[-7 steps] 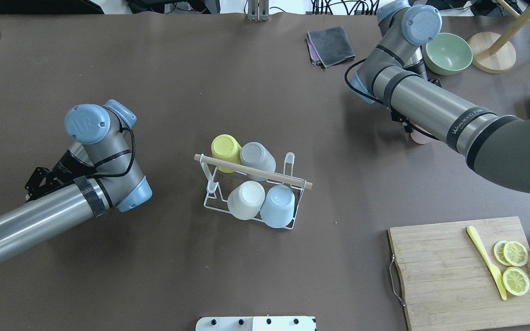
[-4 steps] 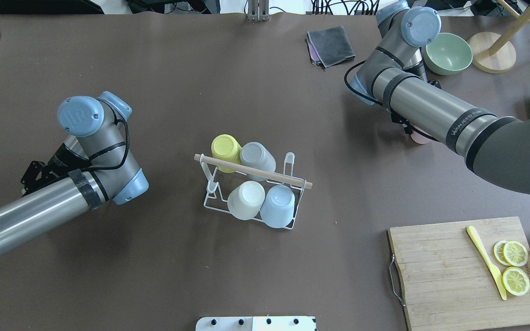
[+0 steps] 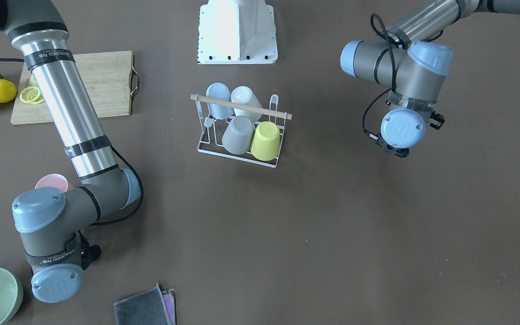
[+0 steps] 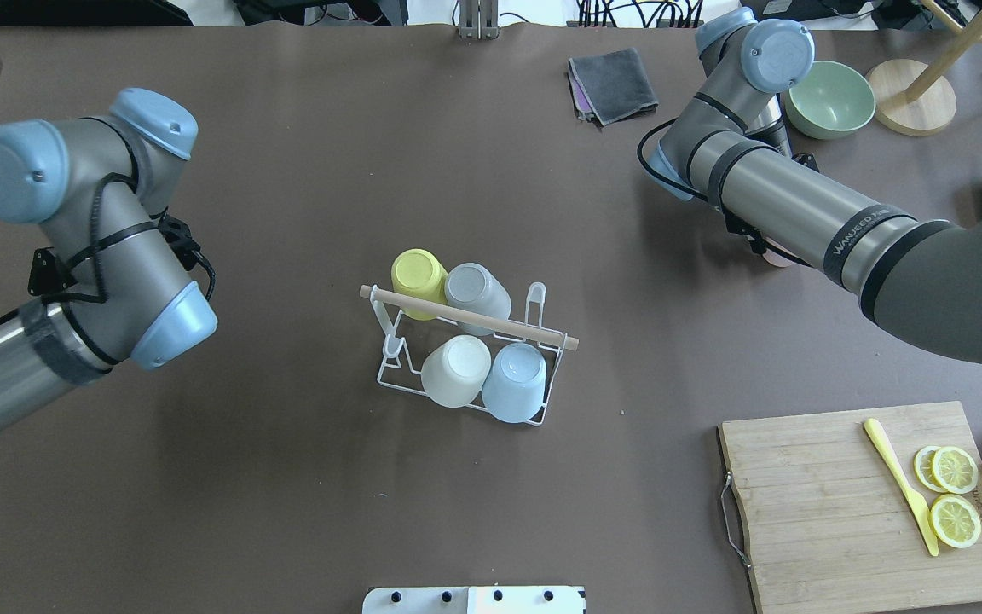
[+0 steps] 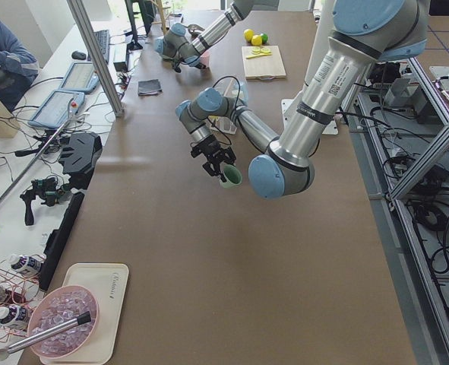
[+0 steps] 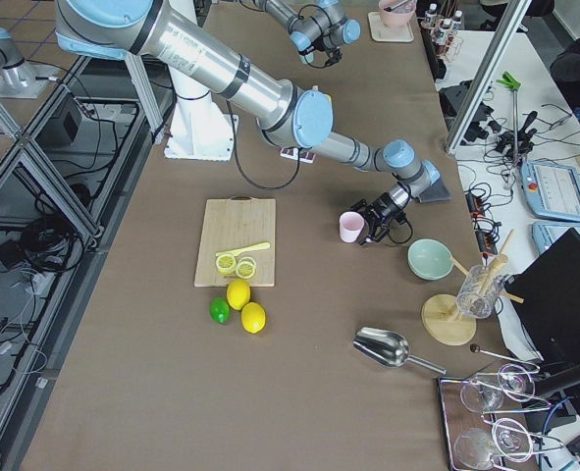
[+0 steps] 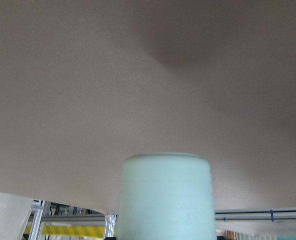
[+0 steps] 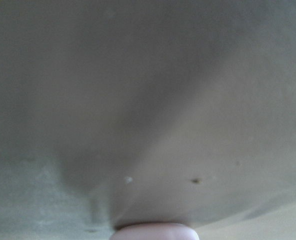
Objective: Place cup on cup holder
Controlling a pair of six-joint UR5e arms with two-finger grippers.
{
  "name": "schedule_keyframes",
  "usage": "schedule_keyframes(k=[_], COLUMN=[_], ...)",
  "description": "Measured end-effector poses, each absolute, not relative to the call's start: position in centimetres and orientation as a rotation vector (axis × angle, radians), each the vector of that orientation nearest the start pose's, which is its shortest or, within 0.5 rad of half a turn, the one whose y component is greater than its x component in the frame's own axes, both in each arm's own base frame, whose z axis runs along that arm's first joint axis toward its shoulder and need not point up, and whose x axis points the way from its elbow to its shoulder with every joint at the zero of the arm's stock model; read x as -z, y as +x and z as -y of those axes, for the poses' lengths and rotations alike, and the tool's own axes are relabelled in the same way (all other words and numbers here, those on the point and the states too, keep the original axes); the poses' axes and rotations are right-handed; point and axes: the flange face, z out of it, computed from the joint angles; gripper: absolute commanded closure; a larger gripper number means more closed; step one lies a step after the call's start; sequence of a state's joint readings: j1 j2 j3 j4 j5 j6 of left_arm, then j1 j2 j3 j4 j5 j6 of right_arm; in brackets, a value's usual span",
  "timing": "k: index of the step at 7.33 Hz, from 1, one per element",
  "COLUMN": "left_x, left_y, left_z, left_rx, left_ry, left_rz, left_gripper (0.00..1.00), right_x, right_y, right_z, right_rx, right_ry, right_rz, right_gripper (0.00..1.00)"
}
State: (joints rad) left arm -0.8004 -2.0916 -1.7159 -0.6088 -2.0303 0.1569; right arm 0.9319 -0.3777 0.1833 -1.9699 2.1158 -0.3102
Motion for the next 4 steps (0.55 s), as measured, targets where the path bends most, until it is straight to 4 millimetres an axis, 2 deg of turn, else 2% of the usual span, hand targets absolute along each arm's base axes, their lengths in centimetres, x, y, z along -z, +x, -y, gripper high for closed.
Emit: schedule_keyframes(k=[1, 3, 4], left_x=[-37.3, -33.2, -31.9], left_y=[33.0, 31.9, 31.7], left_z=[47.5, 46.8, 46.6], left_rx=[-0.751, -0.590, -0.567], left_ry=[-0.280, -0.026, 0.085], left_rz=[-0.414, -0.536, -0.596], left_gripper=[0.76, 0.77, 0.77], right_x=[-52.1, -52.2, -52.2], right_y=[-42.1, -42.0, -42.0], right_z=[70.2, 70.2, 70.2], right_rx=[0.738, 0.746, 0.757], right_ry=[-0.674, -0.676, -0.674], right_rz=[0.436, 0.437, 0.440], right_gripper=[0.12, 0.71, 0.96])
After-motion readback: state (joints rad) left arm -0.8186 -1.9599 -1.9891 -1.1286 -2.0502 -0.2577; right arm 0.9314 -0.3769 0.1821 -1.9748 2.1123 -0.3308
